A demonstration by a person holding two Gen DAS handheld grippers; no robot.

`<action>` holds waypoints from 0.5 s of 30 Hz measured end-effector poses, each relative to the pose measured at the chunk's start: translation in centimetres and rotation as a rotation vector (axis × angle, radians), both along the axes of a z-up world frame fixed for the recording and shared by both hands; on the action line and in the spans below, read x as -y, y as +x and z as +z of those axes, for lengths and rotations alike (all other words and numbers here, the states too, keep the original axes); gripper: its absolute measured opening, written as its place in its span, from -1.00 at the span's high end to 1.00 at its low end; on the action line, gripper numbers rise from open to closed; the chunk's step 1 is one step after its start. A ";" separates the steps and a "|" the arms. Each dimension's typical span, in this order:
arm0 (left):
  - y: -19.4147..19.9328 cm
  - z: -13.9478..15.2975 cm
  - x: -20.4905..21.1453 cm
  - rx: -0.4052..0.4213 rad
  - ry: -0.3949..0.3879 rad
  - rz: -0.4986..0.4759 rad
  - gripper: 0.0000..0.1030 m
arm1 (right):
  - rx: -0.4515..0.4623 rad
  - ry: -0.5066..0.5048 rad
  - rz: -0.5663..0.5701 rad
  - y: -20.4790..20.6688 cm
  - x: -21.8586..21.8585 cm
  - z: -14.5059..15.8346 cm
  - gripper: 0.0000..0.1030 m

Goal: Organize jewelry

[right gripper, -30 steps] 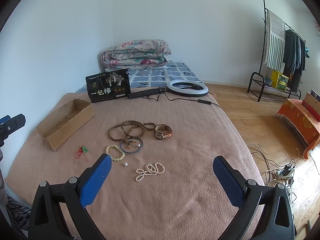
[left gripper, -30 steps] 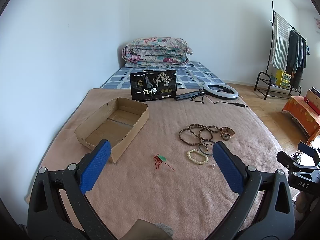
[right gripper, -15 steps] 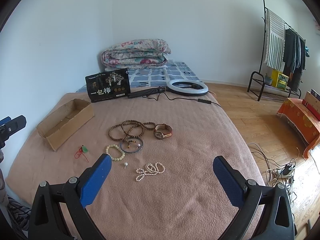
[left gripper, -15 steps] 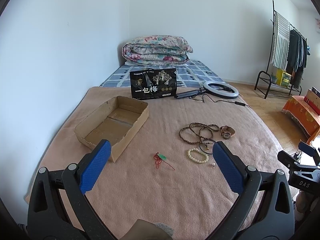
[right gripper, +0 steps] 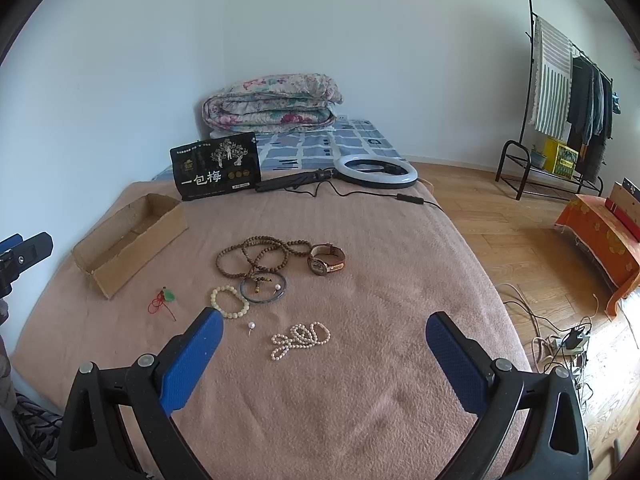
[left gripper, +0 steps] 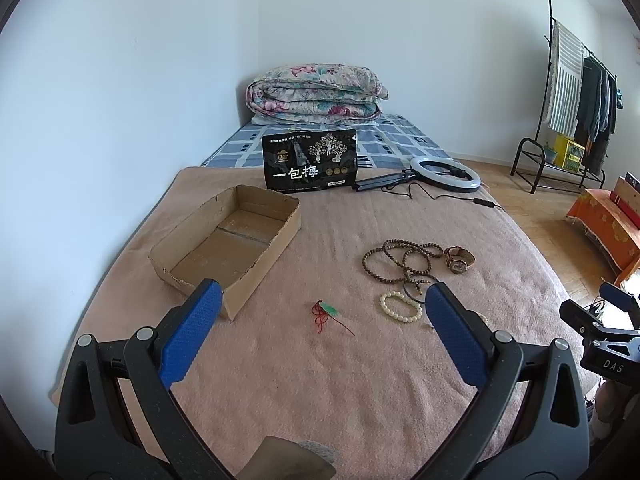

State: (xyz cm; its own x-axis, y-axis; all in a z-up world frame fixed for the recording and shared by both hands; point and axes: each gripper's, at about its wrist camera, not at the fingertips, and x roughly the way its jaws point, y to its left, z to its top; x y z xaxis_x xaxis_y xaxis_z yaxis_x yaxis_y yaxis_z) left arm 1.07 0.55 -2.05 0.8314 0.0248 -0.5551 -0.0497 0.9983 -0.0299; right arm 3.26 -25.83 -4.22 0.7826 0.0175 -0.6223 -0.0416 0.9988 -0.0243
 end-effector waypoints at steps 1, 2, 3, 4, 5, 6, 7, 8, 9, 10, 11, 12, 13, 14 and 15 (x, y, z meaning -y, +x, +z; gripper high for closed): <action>0.0 0.1 -0.1 -0.004 -0.002 0.000 -1.00 | -0.004 0.000 0.005 0.1 -0.1 0.0 -0.99; 0.1 0.1 -0.1 -0.010 -0.003 -0.003 -1.00 | -0.009 0.000 0.010 0.2 -0.1 0.1 -0.99; 0.3 0.2 -0.2 -0.017 -0.006 -0.008 -1.00 | -0.010 -0.001 0.014 0.3 -0.1 0.1 -0.99; 0.4 0.2 -0.2 -0.021 -0.007 -0.012 -1.00 | -0.010 -0.003 0.018 0.3 -0.2 0.2 -0.99; 0.6 0.2 -0.3 -0.026 -0.007 -0.013 -1.00 | -0.010 -0.008 0.020 0.4 -0.2 0.3 -0.99; 0.6 0.1 -0.3 -0.029 -0.007 -0.016 -1.00 | -0.009 -0.012 0.022 0.4 -0.2 0.4 -0.99; 0.7 0.1 -0.3 -0.032 -0.009 -0.020 -1.00 | -0.010 -0.013 0.023 0.5 -0.2 0.5 -0.99; 0.9 0.1 -0.4 -0.037 -0.010 -0.022 -1.00 | -0.015 -0.008 0.028 0.6 -0.1 0.6 -0.99; 1.1 0.2 -0.6 -0.045 -0.009 -0.024 -1.00 | -0.021 0.000 0.033 0.8 -0.1 0.6 -0.99; 1.2 0.1 -0.6 -0.052 -0.005 -0.026 -1.00 | -0.028 0.005 0.036 1.1 0.0 0.8 -0.99; 1.5 0.0 -0.8 -0.065 -0.003 -0.030 -1.00 | -0.034 0.008 0.041 1.3 0.1 0.9 -0.99; 1.7 -0.1 -0.8 -0.079 -0.005 -0.045 -1.00 | -0.039 0.010 0.047 1.7 0.2 1.0 -0.99; 2.1 -0.2 -1.0 -0.096 -0.005 -0.056 -1.00 | -0.044 0.010 0.055 2.0 0.2 1.2 -0.99; 2.3 -0.4 -1.1 -0.110 -0.004 -0.064 -1.00 | -0.048 0.009 0.065 2.4 0.2 1.5 -0.99; 2.6 -0.6 -1.2 -0.124 -0.006 -0.070 -1.00 | -0.051 0.005 0.074 2.9 0.2 1.7 -0.99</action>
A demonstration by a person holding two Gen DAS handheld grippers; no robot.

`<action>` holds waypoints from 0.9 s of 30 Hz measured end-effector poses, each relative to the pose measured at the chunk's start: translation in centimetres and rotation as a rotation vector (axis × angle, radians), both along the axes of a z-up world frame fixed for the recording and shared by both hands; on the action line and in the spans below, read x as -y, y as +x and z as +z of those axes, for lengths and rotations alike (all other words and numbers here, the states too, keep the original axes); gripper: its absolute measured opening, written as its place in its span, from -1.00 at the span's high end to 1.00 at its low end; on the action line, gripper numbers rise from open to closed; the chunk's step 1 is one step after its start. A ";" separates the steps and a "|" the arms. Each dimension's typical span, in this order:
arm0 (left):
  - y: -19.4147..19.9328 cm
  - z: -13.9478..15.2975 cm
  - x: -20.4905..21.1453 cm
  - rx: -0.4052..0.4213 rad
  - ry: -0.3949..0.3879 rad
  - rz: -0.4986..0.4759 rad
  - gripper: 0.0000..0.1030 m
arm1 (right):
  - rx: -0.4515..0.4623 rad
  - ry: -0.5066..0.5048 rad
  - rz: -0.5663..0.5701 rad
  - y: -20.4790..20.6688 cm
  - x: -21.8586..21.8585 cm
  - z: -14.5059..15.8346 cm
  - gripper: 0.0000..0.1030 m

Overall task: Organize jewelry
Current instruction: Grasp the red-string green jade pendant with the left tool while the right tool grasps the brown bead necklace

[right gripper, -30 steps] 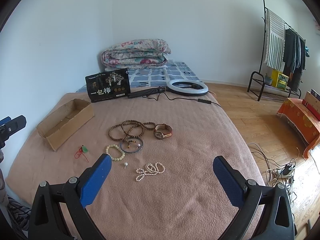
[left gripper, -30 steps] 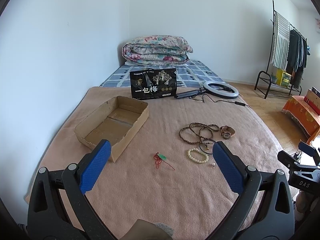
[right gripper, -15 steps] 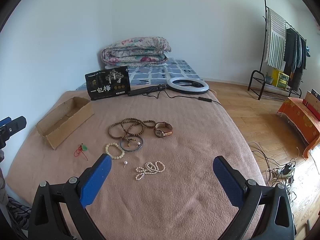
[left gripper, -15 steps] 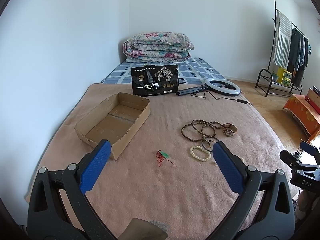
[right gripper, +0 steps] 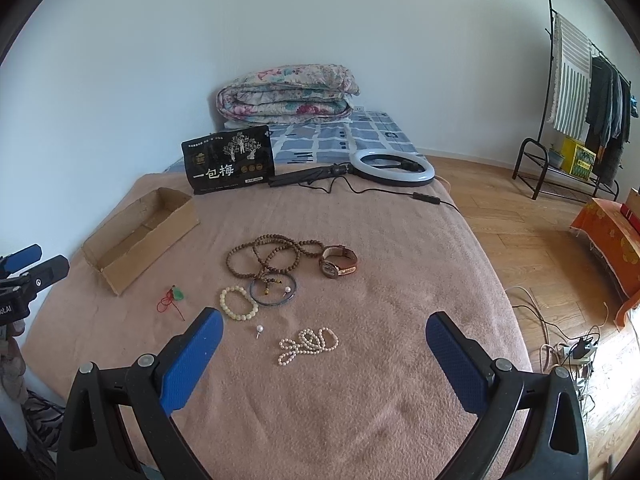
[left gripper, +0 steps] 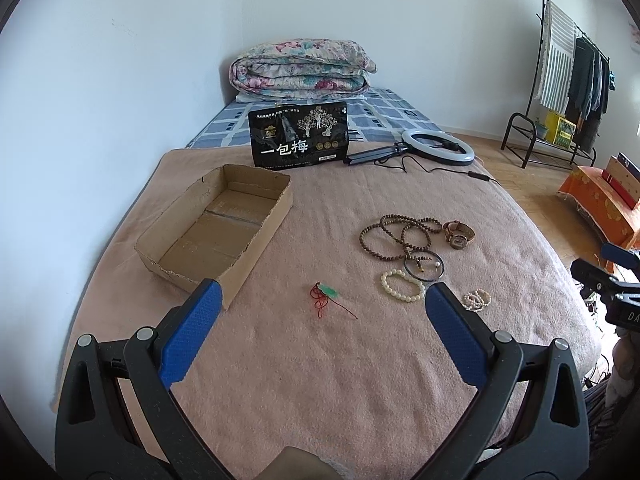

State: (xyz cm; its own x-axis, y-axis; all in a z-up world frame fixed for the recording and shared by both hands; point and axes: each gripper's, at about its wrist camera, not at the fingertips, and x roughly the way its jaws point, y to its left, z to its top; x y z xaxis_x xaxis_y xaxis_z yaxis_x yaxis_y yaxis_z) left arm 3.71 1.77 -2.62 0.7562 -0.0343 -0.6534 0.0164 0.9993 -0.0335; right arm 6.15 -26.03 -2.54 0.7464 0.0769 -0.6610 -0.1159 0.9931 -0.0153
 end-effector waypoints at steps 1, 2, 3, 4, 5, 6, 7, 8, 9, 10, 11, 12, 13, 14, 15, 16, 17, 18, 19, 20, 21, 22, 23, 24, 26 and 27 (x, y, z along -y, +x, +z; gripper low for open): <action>0.2 -0.3 -0.1 -0.012 -0.004 -0.003 -1.00 | -0.001 -0.006 0.008 0.5 0.0 0.2 -0.99; 0.3 -0.5 -0.2 -0.023 -0.009 -0.007 -1.00 | -0.004 -0.014 0.015 1.0 0.0 0.4 -0.99; 0.5 -0.8 -0.3 -0.034 -0.014 -0.013 -1.00 | -0.008 -0.022 0.025 1.7 -0.1 0.5 -0.99; 0.7 -1.0 -0.3 -0.045 -0.016 -0.019 -1.00 | -0.011 -0.027 0.035 2.3 -0.1 0.6 -0.99; 0.9 -1.3 -0.3 -0.055 -0.020 -0.026 -1.00 | -0.017 -0.033 0.045 3.0 -0.1 0.6 -0.99; 1.0 -1.5 -0.2 -0.063 -0.024 -0.034 -1.00 | -0.019 -0.038 0.057 3.8 -0.2 0.5 -0.99; 1.2 -1.8 -0.2 -0.073 -0.027 -0.038 -1.00 | -0.020 -0.043 0.073 4.5 -0.4 0.5 -0.99; 1.4 -2.0 -0.1 -0.083 -0.030 -0.043 -0.99 | -0.022 -0.051 0.088 5.3 -0.5 0.3 -0.99; 1.8 -2.3 0.1 -0.098 -0.034 -0.051 -0.90 | -0.021 -0.059 0.104 6.0 -0.7 0.2 -0.99; 2.2 -2.7 0.1 -0.120 -0.045 -0.056 -0.86 | -0.023 -0.062 0.120 6.9 -1.0 -0.1 -0.99; 2.7 -3.1 0.0 -0.144 -0.065 -0.060 -0.79 | -0.029 -0.060 0.134 7.8 -1.2 -0.3 -0.99; 3.2 -3.5 0.0 -0.163 -0.087 -0.060 -0.76 | -0.037 -0.058 0.148 8.7 -1.4 -0.6 -0.99; 3.6 -3.9 -0.1 -0.180 -0.104 -0.054 -0.73 | -0.046 -0.057 0.158 9.6 -1.6 -0.9 -0.99; 4.0 -4.2 0.0 -0.193 -0.112 -0.049 -0.64 | -0.052 -0.060 0.168 10.5 -1.8 -1.2 -0.99; 4.3 -4.6 0.1 -0.205 -0.116 -0.048 -0.53 | -0.055 -0.067 0.180 11.4 -2.2 -1.6 -0.99; 4.7 -5.0 0.3 -0.212 -0.110 -0.045 -0.48 | -0.061 -0.073 0.197 12.3 -2.6 -2.0 -0.99; 5.1 -5.3 0.6 -0.215 -0.103 -0.046 -0.40 | -0.074 -0.077 0.222 13.2 -3.0 -2.5 -0.99; 5.4 -5.6 0.8 -0.218 -0.092 -0.045 -0.36 | -0.089 -0.083 0.248 14.1 -3.6 -3.1 -0.99; 5.8 -6.0 1.0 -0.222 -0.082 -0.042 -0.35 | -0.108 -0.087 0.270 15.1 -4.0 -3.8 -0.99; 6.2 -6.4 1.2 -0.224 -0.076 -0.039 -0.35 | -0.128 -0.093 0.293 16.0 -4.7 -4.6 -0.99; 6.4 -6.7 1.4 -0.224 -0.077 -0.039 -0.35 | -0.149 -0.099 0.317 16.9 -5.2 -5.3 -0.99; 6.7 -6.9 1.5 -0.227 -0.077 -0.042 -0.35 | -0.168 -0.097 0.334 17.8 -5.7 -6.1 -0.99; 7.1 -7.2 1.6 -0.232 -0.077 -0.043 -0.35 | -0.190 -0.087 0.348 18.7 -6.2 -6.8 -0.99; 7.4 -7.5 1.6 -0.237 -0.082 -0.042 -0.34 | -0.213 -0.073 0.358 19.6 -6.5 -7.4 -0.99; 8.2 -8.2 1.5 -0.248 -0.094 -0.035 -0.31 | -0.258 -0.047 0.375 21.5 -7.1 -8.6 -0.99; 8.6 -8.5 1.4 -0.256 -0.097 -0.032 -0.27 | -0.275 -0.039 0.379 22.3 -7.5 -9.1 -0.99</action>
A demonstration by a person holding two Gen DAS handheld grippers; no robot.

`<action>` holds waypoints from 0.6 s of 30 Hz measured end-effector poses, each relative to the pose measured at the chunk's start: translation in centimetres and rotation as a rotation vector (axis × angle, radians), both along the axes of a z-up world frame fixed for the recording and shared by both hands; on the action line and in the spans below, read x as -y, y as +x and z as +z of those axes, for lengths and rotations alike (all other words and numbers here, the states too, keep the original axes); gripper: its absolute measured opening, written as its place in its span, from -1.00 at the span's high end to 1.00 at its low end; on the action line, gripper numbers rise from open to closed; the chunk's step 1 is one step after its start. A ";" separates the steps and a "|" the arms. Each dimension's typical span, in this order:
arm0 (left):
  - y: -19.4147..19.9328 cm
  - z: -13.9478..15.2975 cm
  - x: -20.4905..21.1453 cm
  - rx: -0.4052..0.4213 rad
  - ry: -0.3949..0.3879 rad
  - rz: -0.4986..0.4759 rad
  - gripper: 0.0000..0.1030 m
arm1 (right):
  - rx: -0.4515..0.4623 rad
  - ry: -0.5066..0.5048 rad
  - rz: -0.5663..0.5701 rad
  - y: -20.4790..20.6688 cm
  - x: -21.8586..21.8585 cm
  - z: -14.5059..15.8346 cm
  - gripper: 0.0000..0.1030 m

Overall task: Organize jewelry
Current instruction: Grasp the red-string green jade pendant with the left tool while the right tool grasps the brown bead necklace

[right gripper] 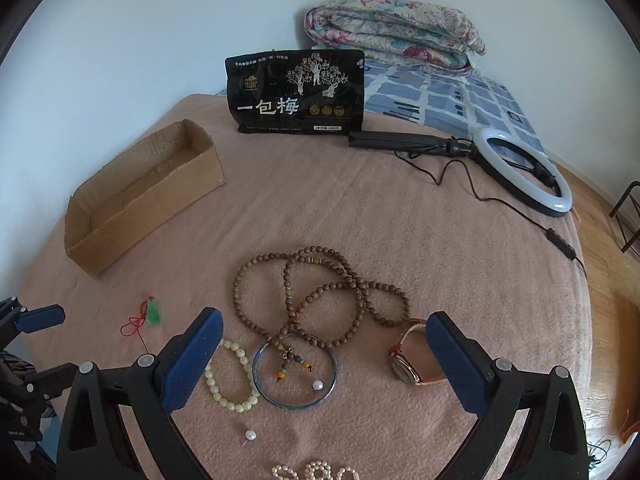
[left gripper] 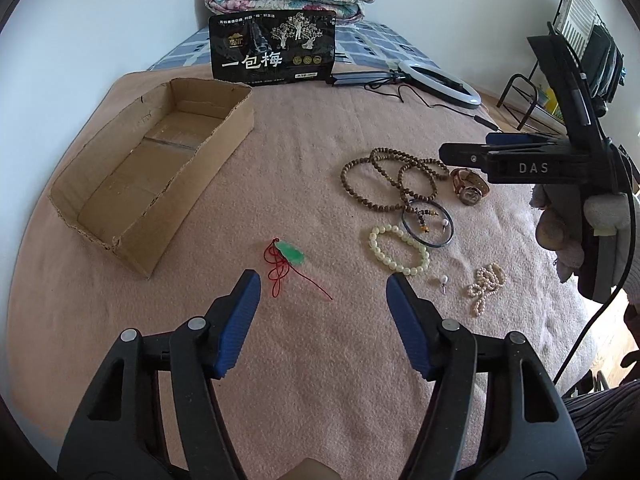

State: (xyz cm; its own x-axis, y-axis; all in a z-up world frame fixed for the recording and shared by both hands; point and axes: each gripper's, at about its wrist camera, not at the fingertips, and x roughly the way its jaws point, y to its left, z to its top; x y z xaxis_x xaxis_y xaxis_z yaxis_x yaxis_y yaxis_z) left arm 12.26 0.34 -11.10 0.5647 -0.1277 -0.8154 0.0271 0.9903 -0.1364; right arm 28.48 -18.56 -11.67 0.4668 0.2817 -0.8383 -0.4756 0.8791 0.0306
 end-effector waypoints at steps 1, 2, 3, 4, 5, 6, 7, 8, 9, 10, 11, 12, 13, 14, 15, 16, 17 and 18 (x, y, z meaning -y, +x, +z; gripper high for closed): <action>0.3 -0.3 -0.1 -0.007 -0.006 0.000 -0.24 | -0.011 0.011 -0.002 0.7 -0.2 -0.4 -0.99; 0.7 -0.6 -0.1 -0.014 -0.012 0.001 -0.20 | -0.022 0.023 -0.004 1.5 -0.4 -0.8 -0.99; 1.0 -0.9 -0.2 -0.021 -0.018 0.002 -0.19 | -0.034 0.031 -0.003 2.2 -0.6 -1.2 -0.99; 1.3 -1.2 -0.3 -0.028 -0.025 0.005 -0.18 | -0.046 0.034 0.000 2.8 -0.8 -1.5 -0.99; 1.5 -1.5 -0.4 -0.034 -0.031 0.008 -0.18 | -0.056 0.032 0.001 3.4 -0.9 -1.8 -0.99; 1.7 -1.8 -0.4 -0.040 -0.038 0.012 -0.18 | -0.064 0.030 0.001 3.9 -1.0 -2.1 -0.99; 1.9 -2.0 -0.6 -0.046 -0.047 0.016 -0.18 | -0.072 0.029 0.002 4.4 -1.1 -2.4 -0.99; 2.1 -2.3 -0.7 -0.053 -0.056 0.019 -0.18 | -0.083 0.031 0.004 4.9 -1.1 -2.7 -0.99; 2.3 -2.5 -0.8 -0.058 -0.062 0.022 -0.18 | -0.098 0.036 0.004 5.4 -1.0 -3.0 -0.99; 2.5 -2.7 -0.9 -0.062 -0.066 0.025 -0.18 | -0.112 0.040 0.002 5.8 -1.0 -3.3 -0.99; 2.7 -2.9 -1.0 -0.064 -0.070 0.027 -0.18 | -0.124 0.041 0.000 6.2 -0.9 -3.6 -0.99; 2.8 -3.1 -1.1 -0.067 -0.074 0.028 -0.17 | -0.131 0.043 -0.001 6.5 -0.9 -3.8 -0.99; 2.9 -3.3 -1.1 -0.071 -0.075 0.029 -0.17 | -0.135 0.041 -0.003 6.9 -1.0 -4.1 -0.99; 2.9 -3.5 -1.1 -0.072 -0.076 0.029 -0.17 | -0.140 0.037 -0.005 7.2 -1.0 -4.3 -0.99; 3.0 -3.7 -1.2 -0.074 -0.077 0.029 -0.17 | -0.145 0.035 -0.005 7.6 -1.1 -4.6 -0.99; 3.1 -3.8 -1.2 -0.076 -0.081 0.030 -0.17 | -0.152 0.038 -0.003 7.9 -1.1 -4.8 -0.99; 3.2 -3.9 -1.3 -0.077 -0.085 0.032 -0.17 | -0.157 0.042 -0.001 8.2 -1.1 -5.0 -0.98; 3.3 -4.0 -1.3 -0.078 -0.090 0.033 -0.17 | -0.161 0.051 -0.005 8.5 -1.1 -5.2 -0.98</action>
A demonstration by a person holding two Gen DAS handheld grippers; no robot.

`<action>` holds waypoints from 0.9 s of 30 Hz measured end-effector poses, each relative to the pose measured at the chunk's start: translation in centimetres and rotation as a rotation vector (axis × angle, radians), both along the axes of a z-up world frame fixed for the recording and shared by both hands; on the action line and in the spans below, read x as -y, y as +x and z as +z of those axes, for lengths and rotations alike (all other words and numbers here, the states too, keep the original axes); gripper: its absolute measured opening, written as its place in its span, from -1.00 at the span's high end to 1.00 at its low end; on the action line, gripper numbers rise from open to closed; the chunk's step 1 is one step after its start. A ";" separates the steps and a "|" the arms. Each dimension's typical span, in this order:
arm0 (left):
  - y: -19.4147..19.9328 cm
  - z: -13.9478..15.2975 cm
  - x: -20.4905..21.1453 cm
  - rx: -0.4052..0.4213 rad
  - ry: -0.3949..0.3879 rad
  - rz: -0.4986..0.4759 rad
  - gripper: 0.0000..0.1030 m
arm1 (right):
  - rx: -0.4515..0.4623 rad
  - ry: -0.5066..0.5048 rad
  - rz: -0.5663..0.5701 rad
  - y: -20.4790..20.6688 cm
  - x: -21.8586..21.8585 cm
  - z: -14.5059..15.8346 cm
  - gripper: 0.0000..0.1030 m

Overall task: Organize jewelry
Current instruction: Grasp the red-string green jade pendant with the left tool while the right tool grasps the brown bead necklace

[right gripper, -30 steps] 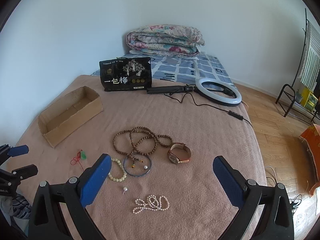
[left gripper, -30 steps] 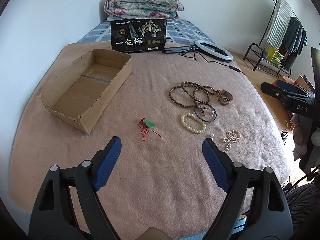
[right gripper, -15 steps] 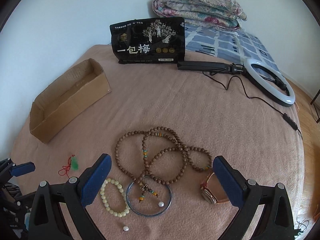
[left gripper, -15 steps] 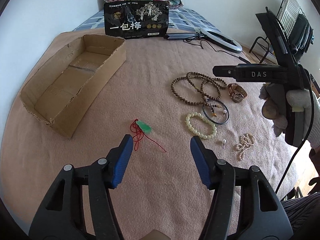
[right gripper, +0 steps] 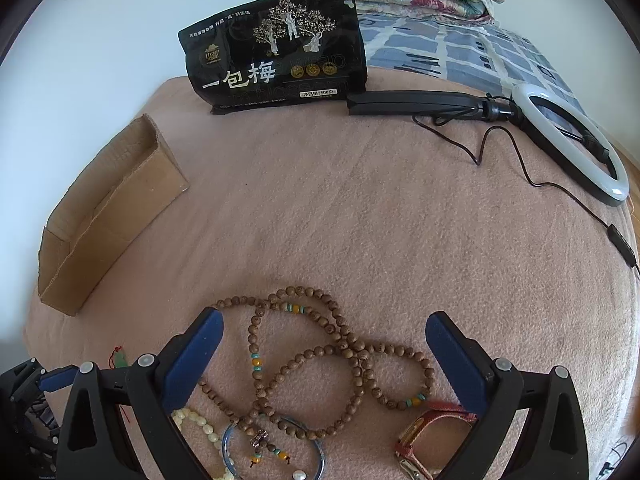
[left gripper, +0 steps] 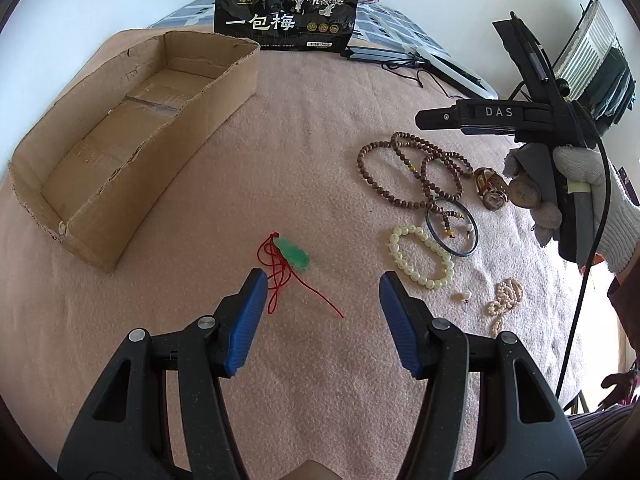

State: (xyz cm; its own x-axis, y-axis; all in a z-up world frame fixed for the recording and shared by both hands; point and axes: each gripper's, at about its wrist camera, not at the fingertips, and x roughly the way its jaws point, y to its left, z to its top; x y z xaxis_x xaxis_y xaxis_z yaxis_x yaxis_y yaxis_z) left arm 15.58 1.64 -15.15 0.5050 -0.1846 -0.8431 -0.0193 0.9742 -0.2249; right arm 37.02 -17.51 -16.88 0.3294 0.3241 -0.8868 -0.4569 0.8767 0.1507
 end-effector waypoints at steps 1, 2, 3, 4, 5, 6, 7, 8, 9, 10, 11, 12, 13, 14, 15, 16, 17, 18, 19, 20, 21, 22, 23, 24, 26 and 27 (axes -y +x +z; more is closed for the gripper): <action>0.1 -0.1 0.0 0.000 -0.003 0.001 -0.17 | -0.009 0.012 -0.008 0.4 0.0 -0.3 -0.98; 0.3 -0.2 -0.1 0.001 -0.006 0.004 -0.17 | -0.020 0.026 -0.017 0.7 0.1 -0.6 -0.98; 0.5 -0.4 -0.2 0.000 -0.008 0.008 -0.17 | -0.033 0.037 -0.028 1.1 0.1 -1.0 -0.96; 0.8 -0.6 -0.3 -0.004 -0.015 0.014 -0.17 | -0.048 0.045 -0.037 1.4 0.1 -1.4 -0.94; 1.0 -0.8 -0.4 -0.012 -0.027 0.020 -0.17 | -0.065 0.051 -0.044 1.6 0.0 -1.8 -0.92; 1.2 -1.1 -0.5 -0.022 -0.040 0.024 -0.17 | -0.080 0.056 -0.048 1.8 -0.1 -2.2 -0.91; 1.4 -1.3 -0.7 -0.030 -0.053 0.028 -0.17 | -0.095 0.059 -0.049 1.9 -0.2 -2.5 -0.90; 1.7 -1.5 -0.8 -0.034 -0.060 0.031 -0.17 | -0.109 0.061 -0.047 2.0 -0.3 -2.9 -0.89; 1.8 -1.7 -0.8 -0.037 -0.059 0.035 -0.17 | -0.123 0.063 -0.044 2.0 -0.4 -3.2 -0.88; 2.0 -1.8 -0.9 -0.040 -0.056 0.038 -0.17 | -0.134 0.065 -0.042 2.1 -0.5 -3.4 -0.88; 2.0 -2.0 -0.9 -0.042 -0.058 0.040 -0.17 | -0.138 0.068 -0.041 2.1 -0.6 -3.5 -0.89; 2.1 -2.1 -1.0 -0.044 -0.062 0.044 -0.17 | -0.139 0.071 -0.039 2.1 -0.6 -3.6 -0.90; 2.2 -2.2 -1.2 -0.046 -0.066 0.048 -0.17 | -0.147 0.078 -0.035 2.0 -0.7 -3.6 -0.90; 2.3 -2.2 -1.3 -0.047 -0.069 0.052 -0.17 | -0.160 0.093 -0.030 2.0 -0.7 -3.5 -0.90; 2.3 -2.2 -1.3 -0.046 -0.071 0.057 -0.17 | -0.178 0.112 -0.022 1.9 -0.8 -3.5 -0.89; 2.4 -2.2 -1.4 -0.045 -0.072 0.059 -0.17 | -0.197 0.129 -0.012 1.7 -0.9 -3.5 -0.89; 2.4 -2.2 -1.5 -0.045 -0.071 0.061 -0.16 | -0.217 0.142 0.002 1.5 -1.2 -3.6 -0.88; 2.5 -2.2 -1.6 -0.045 -0.071 0.064 -0.16 | -0.231 0.144 0.022 1.2 -1.5 -3.6 -0.88; 2.6 -2.3 -1.6 -0.046 -0.074 0.065 -0.16 | -0.237 0.136 0.046 0.7 -2.0 -3.6 -0.88; 2.7 -2.4 -1.6 -0.050 -0.075 0.066 -0.17 | -0.235 0.121 0.070 0.3 -2.5 -3.5 -0.88; 2.9 -2.5 -1.6 -0.053 -0.073 0.068 -0.16 | -0.233 0.105 0.092 -0.2 -2.9 -3.5 -0.88; 3.0 -2.6 -1.6 -0.052 -0.068 0.071 -0.16 | -0.231 0.088 0.112 -0.6 -3.3 -3.7 -0.88; 3.1 -2.7 -1.5 -0.048 -0.063 0.068 -0.16 | -0.226 0.072 0.127 -0.9 -3.5 -3.6 -0.88; 3.3 -2.8 -1.4 -0.048 -0.054 0.067 -0.16 | -0.220 0.058 0.142 -1.2 -3.9 -3.7 -0.88; 3.5 -3.1 -1.3 -0.054 -0.039 0.068 -0.16 | -0.204 0.029 0.164 -1.8 -4.3 -3.8 -0.89; 3.6 -3.2 -1.3 -0.055 -0.036 0.070 -0.17 | -0.197 0.015 0.172 -1.9 -4.6 -3.9 -0.89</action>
